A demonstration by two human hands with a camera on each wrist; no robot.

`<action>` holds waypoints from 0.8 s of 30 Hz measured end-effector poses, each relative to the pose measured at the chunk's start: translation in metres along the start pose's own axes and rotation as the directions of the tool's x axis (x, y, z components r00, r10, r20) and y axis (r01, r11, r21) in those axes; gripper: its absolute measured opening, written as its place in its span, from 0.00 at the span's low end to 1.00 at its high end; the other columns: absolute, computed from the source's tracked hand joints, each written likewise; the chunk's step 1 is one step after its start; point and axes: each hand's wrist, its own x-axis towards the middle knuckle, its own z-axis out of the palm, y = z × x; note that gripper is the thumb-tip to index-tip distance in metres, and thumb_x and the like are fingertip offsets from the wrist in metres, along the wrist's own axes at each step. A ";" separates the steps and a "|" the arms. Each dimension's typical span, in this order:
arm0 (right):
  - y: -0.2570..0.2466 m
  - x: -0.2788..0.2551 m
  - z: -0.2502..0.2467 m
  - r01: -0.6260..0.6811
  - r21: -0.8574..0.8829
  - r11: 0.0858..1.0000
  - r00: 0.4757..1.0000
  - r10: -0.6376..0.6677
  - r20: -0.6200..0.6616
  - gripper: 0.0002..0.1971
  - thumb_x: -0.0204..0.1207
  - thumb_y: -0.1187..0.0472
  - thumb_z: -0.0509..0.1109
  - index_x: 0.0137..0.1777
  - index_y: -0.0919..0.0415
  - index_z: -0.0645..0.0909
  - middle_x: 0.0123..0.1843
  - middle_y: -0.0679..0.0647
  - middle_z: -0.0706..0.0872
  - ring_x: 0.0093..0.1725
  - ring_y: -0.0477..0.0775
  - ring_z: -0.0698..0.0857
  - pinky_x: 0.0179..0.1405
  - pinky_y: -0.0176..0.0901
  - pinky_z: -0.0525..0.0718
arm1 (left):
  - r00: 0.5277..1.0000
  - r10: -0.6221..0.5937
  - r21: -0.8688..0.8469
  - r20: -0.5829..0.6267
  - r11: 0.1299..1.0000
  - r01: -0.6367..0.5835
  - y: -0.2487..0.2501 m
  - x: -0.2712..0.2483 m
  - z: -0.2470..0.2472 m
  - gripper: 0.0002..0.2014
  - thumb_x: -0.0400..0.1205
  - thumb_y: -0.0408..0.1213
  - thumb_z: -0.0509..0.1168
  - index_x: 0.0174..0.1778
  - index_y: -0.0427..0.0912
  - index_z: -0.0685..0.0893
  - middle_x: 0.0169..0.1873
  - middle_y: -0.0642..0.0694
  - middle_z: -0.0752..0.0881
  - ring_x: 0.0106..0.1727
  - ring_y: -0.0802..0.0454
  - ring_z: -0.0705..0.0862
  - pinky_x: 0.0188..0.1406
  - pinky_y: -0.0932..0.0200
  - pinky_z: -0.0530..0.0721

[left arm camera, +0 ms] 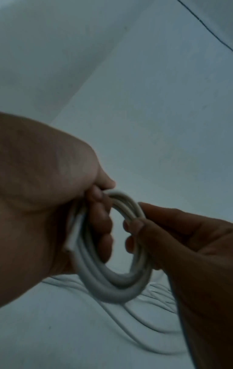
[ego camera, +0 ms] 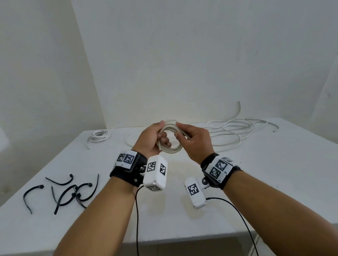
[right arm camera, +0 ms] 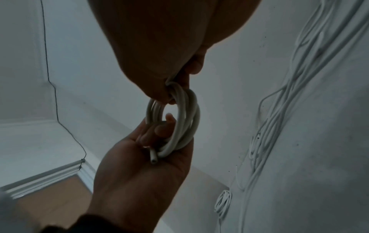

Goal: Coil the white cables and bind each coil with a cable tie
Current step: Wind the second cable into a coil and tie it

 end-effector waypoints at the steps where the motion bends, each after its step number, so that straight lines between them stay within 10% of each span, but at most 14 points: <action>1: 0.000 -0.001 0.003 0.028 -0.032 0.999 1.000 -0.028 -0.005 0.16 0.76 0.60 0.77 0.63 0.60 0.88 0.52 0.52 0.93 0.49 0.32 0.84 0.47 0.15 0.76 | 0.999 -0.014 -0.045 -0.042 0.999 0.012 0.000 -0.001 0.002 0.12 0.87 0.42 0.59 0.39 0.42 0.78 0.17 0.52 0.61 0.18 0.55 0.64 0.21 0.62 0.71; 11: -0.027 0.003 0.041 -0.023 -0.110 0.994 0.973 0.047 0.226 0.15 0.86 0.60 0.60 0.70 0.59 0.80 0.52 0.53 0.89 0.47 0.50 0.84 0.48 0.38 0.79 | 0.858 0.148 -0.242 -0.491 0.924 -0.298 -0.005 -0.007 0.000 0.19 0.80 0.39 0.69 0.25 0.44 0.70 0.20 0.49 0.61 0.20 0.52 0.60 0.19 0.63 0.62; 19: -0.030 0.016 0.043 0.136 -0.252 0.958 0.913 -0.023 0.407 0.13 0.86 0.64 0.57 0.63 0.59 0.81 0.42 0.52 0.83 0.40 0.53 0.79 0.41 0.42 0.73 | 0.996 0.041 -0.090 -0.078 0.995 -0.048 0.011 -0.015 -0.048 0.12 0.87 0.35 0.51 0.47 0.37 0.80 0.17 0.48 0.65 0.17 0.51 0.65 0.31 0.57 0.77; 24: -0.049 0.013 0.060 0.294 -0.252 0.922 0.813 -0.103 0.573 0.17 0.86 0.65 0.58 0.71 0.57 0.79 0.47 0.55 0.87 0.44 0.56 0.82 0.43 0.44 0.75 | 0.992 -0.064 0.035 -0.112 0.997 0.068 0.027 -0.029 -0.071 0.16 0.82 0.37 0.52 0.42 0.37 0.85 0.15 0.48 0.65 0.15 0.53 0.62 0.36 0.54 0.80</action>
